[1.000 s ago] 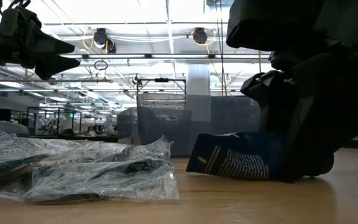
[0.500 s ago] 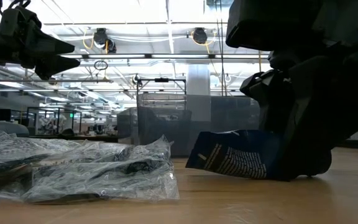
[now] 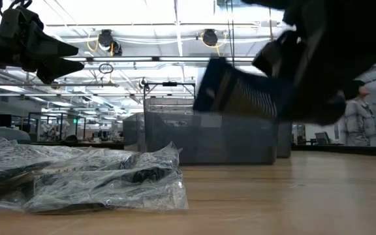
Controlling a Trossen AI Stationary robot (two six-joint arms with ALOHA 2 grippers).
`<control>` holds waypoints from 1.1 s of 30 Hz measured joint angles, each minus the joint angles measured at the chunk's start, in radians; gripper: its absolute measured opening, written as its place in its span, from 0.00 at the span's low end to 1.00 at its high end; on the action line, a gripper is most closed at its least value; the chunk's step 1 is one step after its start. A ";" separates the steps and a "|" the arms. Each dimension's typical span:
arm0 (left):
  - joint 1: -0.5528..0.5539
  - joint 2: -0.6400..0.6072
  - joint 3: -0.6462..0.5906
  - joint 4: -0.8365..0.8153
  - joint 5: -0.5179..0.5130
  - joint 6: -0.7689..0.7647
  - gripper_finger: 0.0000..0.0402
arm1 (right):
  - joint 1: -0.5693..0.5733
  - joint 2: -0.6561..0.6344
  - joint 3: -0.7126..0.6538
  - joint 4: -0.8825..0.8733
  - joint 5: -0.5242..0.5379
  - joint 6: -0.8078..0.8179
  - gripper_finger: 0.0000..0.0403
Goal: Pick & Place Travel size toiletries
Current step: Put the black shave cream into the top right black transparent bin
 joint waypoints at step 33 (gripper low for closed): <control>0.000 0.000 0.000 0.000 0.000 0.000 0.74 | -0.100 -0.374 0.002 -0.309 0.004 -0.249 0.30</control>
